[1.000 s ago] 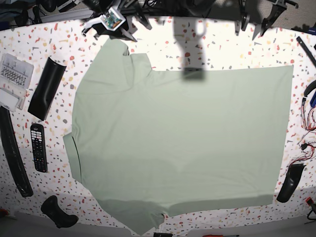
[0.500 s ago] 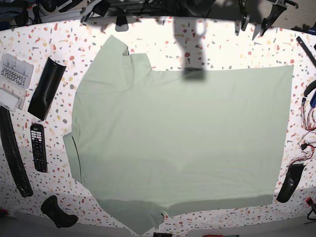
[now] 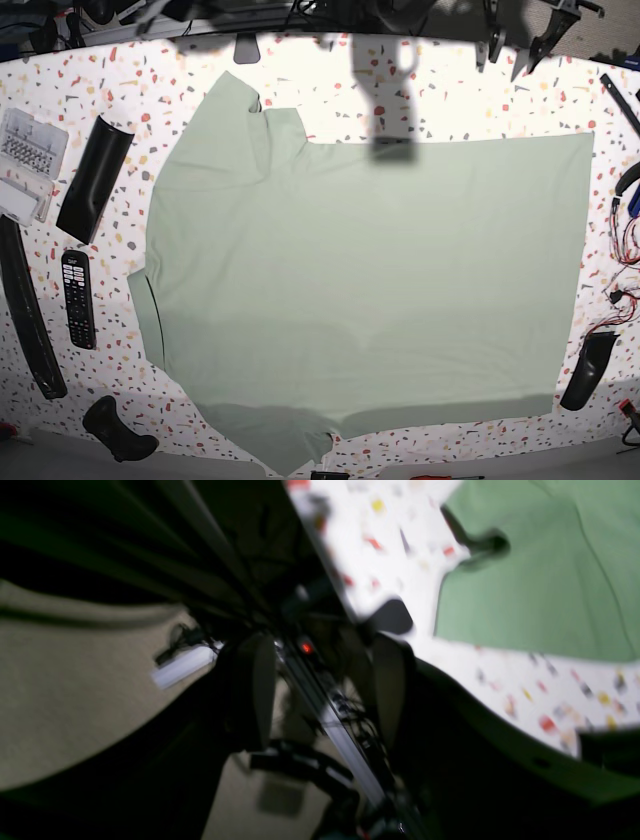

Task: Fold the T-shirt properly
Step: 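Move both grippers down toward the collar-side corners of the green shirt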

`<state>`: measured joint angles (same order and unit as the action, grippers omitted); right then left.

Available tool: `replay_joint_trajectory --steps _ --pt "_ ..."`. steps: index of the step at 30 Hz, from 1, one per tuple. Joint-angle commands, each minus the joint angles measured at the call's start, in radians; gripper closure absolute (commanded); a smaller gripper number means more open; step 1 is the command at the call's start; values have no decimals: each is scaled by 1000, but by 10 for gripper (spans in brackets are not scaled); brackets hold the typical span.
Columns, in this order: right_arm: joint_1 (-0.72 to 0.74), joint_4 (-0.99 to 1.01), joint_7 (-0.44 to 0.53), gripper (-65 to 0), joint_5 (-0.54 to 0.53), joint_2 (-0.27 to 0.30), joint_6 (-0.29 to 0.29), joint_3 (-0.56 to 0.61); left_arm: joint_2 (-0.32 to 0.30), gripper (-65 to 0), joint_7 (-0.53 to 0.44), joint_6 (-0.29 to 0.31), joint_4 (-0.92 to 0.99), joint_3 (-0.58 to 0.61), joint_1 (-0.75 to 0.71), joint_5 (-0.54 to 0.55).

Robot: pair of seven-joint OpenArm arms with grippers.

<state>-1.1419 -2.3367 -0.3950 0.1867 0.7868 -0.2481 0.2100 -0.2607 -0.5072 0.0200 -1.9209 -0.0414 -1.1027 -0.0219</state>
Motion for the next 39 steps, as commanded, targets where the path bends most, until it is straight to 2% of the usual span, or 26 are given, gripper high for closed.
replay_joint_trajectory --steps 1,7,8,13,16,18,20,21,26,29,32,34,36,39 --pt "-17 -19 5 -306 -6 8 18 -33 -3 -256 -29 -5 -17 -3 -16 5" --pt "-55 -19 58 -306 -85 8 26 -194 -3 -256 -29 -5 -17 -3 -16 5" --pt "-52 -19 66 -306 -90 8 46 -211 -3 -256 -29 -4 -17 -3 -16 5" --pt "18 -19 69 -306 -82 0 300 -289 -3 -256 -29 -5 -17 -3 -4 5" --pt "74 -19 -1 -306 -48 -24 396 -309 -3 -256 33 -4 -17 -3 22 4" --pt "103 -19 -4 -306 -21 -33 415 -309 -3 -256 167 -4 -17 -3 56 4" --pt "120 -19 -6 -306 21 -39 415 -308 -6 -256 282 -5 -17 -3 98 3" --pt "119 -19 -10 -306 48 -39 415 -308 -6 -256 307 -5 -17 -3 120 -1" --pt "108 -19 -139 -306 203 -39 414 -308 -10 -256 309 -4 -17 -3 188 -99" --pt "108 -19 -164 -306 235 -13 412 -308 -48 -256 309 -5 -17 -3 220 -220" --pt "108 -19 -174 -306 233 27 410 -308 -114 -256 313 -5 -17 -3 244 -423" --pt "108 -19 -219 -306 233 49 358 -308 -153 -253 314 -5 -17 -3 256 -568" --pt "108 -19 -273 -306 220 60 246 -308 -172 -253 330 -5 -17 -3 272 -652" --pt "108 -19 -282 -306 167 60 108 -308 -175 -253 419 -5 -17 -3 315 -731"
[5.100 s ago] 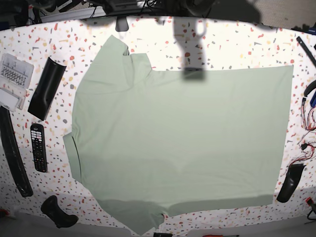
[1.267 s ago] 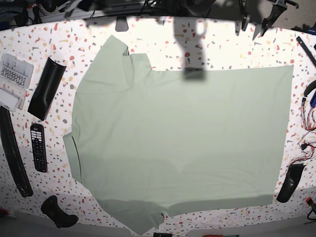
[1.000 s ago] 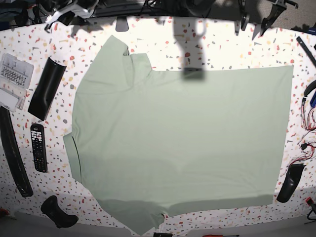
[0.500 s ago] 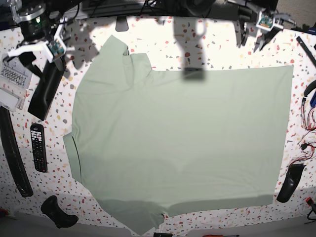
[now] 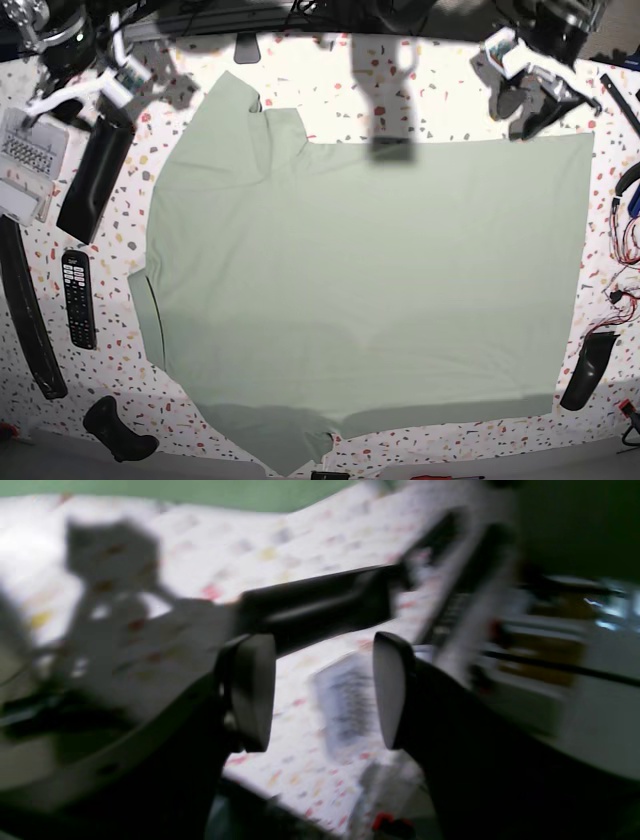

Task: Fold the T-shirt properly
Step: 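Move both grippers down toward the collar-side corners of the green shirt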

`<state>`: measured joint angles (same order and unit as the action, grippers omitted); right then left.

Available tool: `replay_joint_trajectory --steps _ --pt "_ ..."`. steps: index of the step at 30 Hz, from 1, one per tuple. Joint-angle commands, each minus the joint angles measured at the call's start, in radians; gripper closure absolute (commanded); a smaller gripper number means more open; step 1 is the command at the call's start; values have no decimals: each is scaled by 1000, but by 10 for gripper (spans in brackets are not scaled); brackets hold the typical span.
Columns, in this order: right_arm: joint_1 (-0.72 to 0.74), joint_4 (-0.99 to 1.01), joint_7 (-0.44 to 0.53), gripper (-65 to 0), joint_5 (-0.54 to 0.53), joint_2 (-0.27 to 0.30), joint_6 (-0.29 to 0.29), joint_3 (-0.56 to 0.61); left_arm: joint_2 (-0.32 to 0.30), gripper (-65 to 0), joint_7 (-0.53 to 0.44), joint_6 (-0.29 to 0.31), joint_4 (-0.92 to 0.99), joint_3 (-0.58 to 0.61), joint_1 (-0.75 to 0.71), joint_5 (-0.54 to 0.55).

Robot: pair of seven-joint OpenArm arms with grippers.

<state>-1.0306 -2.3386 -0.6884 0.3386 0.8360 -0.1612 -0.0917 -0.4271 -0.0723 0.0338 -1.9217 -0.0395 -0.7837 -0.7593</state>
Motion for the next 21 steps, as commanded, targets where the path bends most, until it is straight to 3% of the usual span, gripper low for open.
replay_joint_trajectory --steps 1,7,11,13,17,21 --pt "-3 -18 11 -306 11 10 -10 -6 -14 -252 14 -18 -16 -5 16 -10" --pt "-3 -18 6 -306 -2 8 -34 -6 -131 -245 148 34 -16 -5 91 8" --pt "-2 -18 -16 -306 -2 -3 -34 -6 -222 -245 205 47 -16 -5 44 216" --pt "3 -18 -15 -306 -2 -2 -34 -6 -253 -245 215 47 -16 -5 21 243" --pt "5 -18 -16 -306 -2 -2 -34 -6 -278 -245 214 47 -16 -5 36 209" --pt "5 -18 -16 -306 -2 -2 -34 -6 -278 -245 213 47 -16 -5 85 253"
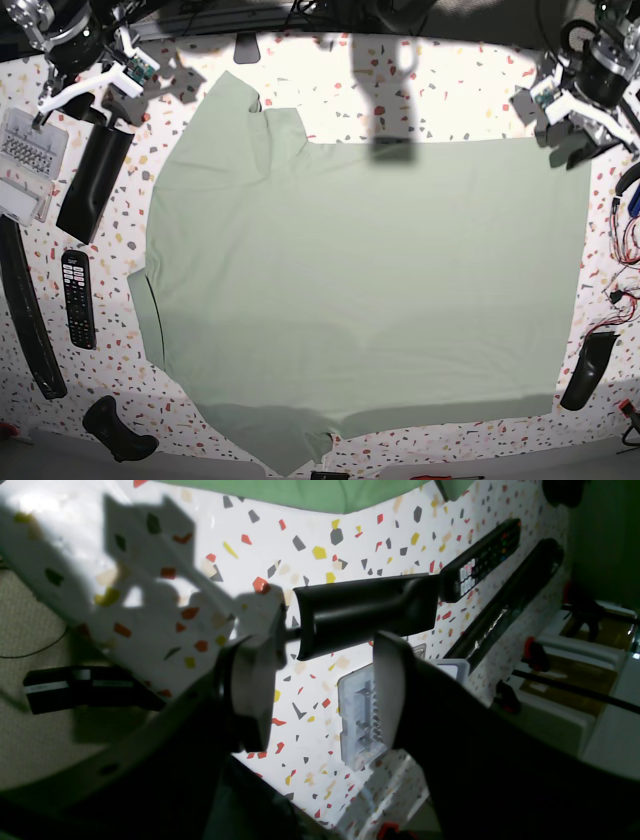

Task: Fold the T-shirt properly
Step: 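Move both grippers down toward the collar-side corners of the green shirt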

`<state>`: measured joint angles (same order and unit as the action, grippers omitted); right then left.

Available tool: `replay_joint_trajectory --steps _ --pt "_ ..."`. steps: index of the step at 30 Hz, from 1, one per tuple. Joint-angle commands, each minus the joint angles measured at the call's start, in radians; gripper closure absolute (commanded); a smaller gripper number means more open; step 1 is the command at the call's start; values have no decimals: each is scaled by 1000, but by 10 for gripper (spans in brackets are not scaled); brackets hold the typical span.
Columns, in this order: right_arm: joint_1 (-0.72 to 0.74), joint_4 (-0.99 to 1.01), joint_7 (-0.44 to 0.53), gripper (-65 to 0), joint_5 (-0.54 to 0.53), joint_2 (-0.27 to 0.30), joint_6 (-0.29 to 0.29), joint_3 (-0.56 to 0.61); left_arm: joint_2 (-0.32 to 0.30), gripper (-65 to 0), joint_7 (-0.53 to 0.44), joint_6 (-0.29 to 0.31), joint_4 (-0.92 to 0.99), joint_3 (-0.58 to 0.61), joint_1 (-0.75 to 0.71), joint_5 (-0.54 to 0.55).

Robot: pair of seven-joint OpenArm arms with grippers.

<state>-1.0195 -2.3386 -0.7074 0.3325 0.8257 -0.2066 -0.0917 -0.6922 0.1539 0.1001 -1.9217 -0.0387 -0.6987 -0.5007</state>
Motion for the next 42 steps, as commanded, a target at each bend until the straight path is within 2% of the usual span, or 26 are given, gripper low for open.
replay_joint_trajectory --steps 1,3,7,8,11,17,20,23,25,28,32,42 --pt "-6 -18 3 -306 4 8 11 -6 -13 -245 -13 -19 -15 -6 13 18" --pt "-6 -18 3 -306 4 8 11 -6 -24 -245 -12 6 -15 -6 34 61" --pt "-6 -18 4 -306 4 7 11 -6 -90 -245 -22 217 -14 -5 36 88" --pt "-6 -18 4 -306 4 6 11 -6 -106 -245 -34 248 -10 -5 34 87" --pt "-6 -18 8 -306 4 -3 11 -6 -144 -245 -83 248 8 -5 38 82" --pt "-6 -18 8 -306 4 -3 11 -6 -150 -245 -82 248 56 -5 40 74" --pt "-6 -18 8 -306 4 -3 11 -6 -150 -245 -103 248 108 -5 40 11" --pt "-6 -18 8 -306 4 -3 12 -6 -150 -245 -134 223 163 -5 39 -31" --pt "-6 -18 8 -306 4 -3 12 -6 -132 -245 -157 216 187 -5 39 -30" --pt "-6 -18 8 -306 4 -3 12 -6 -71 -245 -163 188 199 -5 39 -38" --pt "-6 -18 8 -306 4 -3 12 -6 -13 -245 -182 158 202 -5 47 -108" --pt "-6 -18 7 -306 4 -3 12 -6 -7 -245 -174 158 263 -5 139 -127"
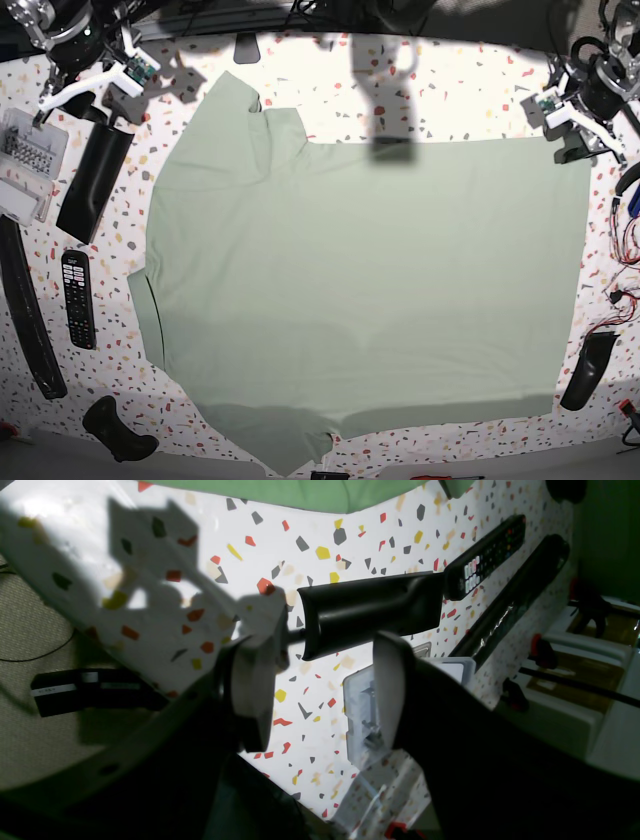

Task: Fold the T-shirt properly
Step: 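Move both grippers down toward the collar-side corners of the green shirt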

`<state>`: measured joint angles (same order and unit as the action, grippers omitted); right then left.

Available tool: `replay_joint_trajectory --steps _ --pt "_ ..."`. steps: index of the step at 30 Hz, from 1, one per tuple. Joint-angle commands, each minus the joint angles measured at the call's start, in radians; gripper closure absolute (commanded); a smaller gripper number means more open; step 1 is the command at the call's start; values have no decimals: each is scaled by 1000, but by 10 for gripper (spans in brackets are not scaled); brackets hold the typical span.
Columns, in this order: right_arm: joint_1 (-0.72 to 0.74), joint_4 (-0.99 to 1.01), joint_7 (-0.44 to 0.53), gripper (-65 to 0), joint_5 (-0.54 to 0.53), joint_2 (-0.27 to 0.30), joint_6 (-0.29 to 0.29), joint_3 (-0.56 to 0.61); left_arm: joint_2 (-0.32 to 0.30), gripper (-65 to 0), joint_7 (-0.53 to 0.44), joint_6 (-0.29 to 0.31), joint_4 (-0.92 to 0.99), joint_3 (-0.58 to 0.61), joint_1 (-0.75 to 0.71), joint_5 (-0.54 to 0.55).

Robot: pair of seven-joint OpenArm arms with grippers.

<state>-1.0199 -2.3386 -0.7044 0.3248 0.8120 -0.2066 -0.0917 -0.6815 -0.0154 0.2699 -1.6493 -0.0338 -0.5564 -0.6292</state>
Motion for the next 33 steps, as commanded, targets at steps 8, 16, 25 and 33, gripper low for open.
replay_joint_trajectory --steps 8,16,25,33 --pt "-6 -18 4 -306 12 11 12 -6 -17 -245 -17 -11 104 47 -5 1" --pt "-5 -18 4 -306 12 11 12 -6 -18 -245 17 -12 106 62 95 2" --pt "-6 -18 35 -306 11 11 10 -6 -47 -107 34 -6 106 63 88 20" --pt "-5 -18 130 -306 11 11 -68 -6 -48 0 -16 14 106 68 89 20"
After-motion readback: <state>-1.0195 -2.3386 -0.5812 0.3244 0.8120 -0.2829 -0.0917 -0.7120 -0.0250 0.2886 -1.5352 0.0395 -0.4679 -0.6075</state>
